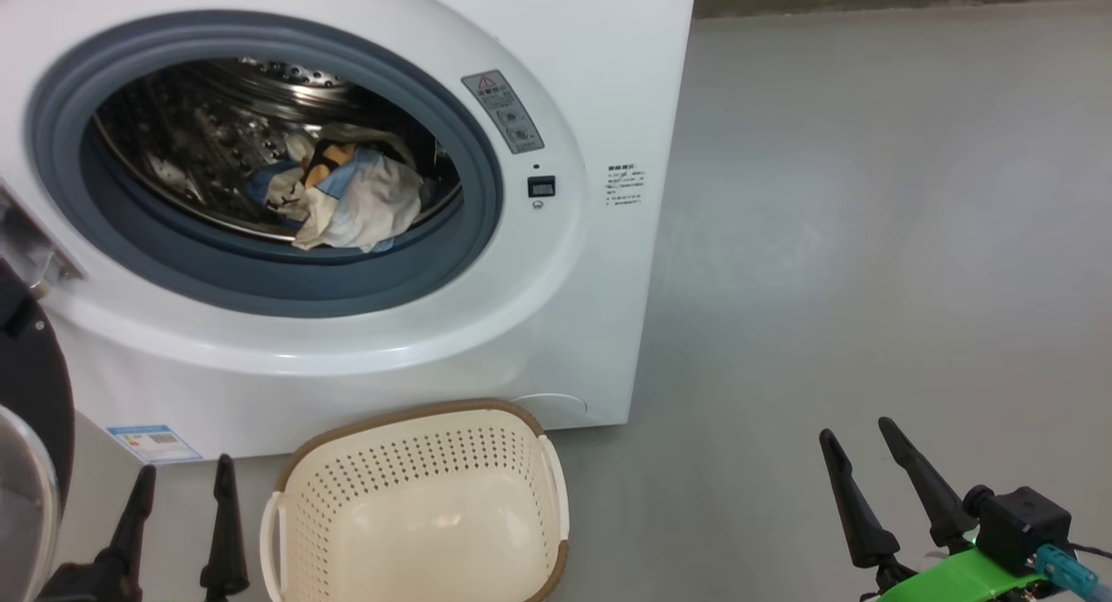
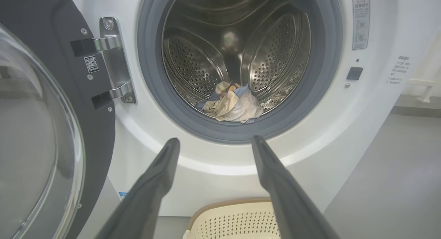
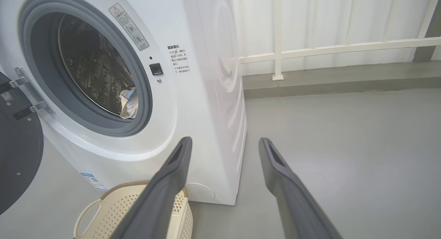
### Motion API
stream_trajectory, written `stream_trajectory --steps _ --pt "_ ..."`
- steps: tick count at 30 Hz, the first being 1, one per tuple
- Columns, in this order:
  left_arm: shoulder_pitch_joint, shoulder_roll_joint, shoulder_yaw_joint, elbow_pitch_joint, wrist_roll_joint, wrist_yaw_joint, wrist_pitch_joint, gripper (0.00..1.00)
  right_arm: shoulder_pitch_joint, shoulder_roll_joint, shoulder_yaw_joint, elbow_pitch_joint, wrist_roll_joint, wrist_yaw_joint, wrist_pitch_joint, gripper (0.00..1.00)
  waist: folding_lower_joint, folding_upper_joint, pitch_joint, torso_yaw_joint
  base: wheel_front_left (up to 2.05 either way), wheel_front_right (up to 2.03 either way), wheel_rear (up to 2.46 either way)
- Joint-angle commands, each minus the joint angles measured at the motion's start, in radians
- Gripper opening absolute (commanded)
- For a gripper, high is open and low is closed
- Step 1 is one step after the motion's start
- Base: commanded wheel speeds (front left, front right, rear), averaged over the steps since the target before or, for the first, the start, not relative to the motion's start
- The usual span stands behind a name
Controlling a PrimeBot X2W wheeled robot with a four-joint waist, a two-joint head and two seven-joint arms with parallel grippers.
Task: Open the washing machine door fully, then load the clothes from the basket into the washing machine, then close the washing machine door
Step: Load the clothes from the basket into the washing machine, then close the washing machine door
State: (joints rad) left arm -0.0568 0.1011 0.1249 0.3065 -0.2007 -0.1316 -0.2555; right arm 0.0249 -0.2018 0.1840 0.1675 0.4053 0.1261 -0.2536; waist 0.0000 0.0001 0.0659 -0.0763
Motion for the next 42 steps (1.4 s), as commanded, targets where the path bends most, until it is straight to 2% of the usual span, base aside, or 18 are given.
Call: stream_trajectory --steps 1,9,28,42 --pt "0.003 0.008 0.036 -0.036 0.006 0.001 -0.006 1.00 0.004 -0.022 0.010 -0.021 0.008 0.005 -0.008 1.00 0.0000 -0.0001 -0.014 0.006 0.00 0.00 0.00" --pt "0.063 -0.011 0.037 -0.067 0.010 0.001 -0.006 1.00 0.030 -0.029 0.007 -0.021 0.013 0.005 -0.008 1.00 0.0000 -0.0001 -0.047 0.012 0.00 0.00 0.00" --pt "0.078 -0.018 0.046 -0.090 0.006 0.001 -0.006 1.00 0.034 -0.032 0.005 -0.028 0.009 0.005 -0.008 1.00 0.0000 -0.0001 -0.049 0.015 -0.04 0.04 0.00" --pt "0.080 -0.018 0.048 -0.110 0.012 0.001 -0.006 1.00 0.032 -0.026 0.004 -0.026 0.008 0.005 -0.008 1.00 0.0000 -0.0001 -0.043 0.021 -1.10 1.10 0.00"
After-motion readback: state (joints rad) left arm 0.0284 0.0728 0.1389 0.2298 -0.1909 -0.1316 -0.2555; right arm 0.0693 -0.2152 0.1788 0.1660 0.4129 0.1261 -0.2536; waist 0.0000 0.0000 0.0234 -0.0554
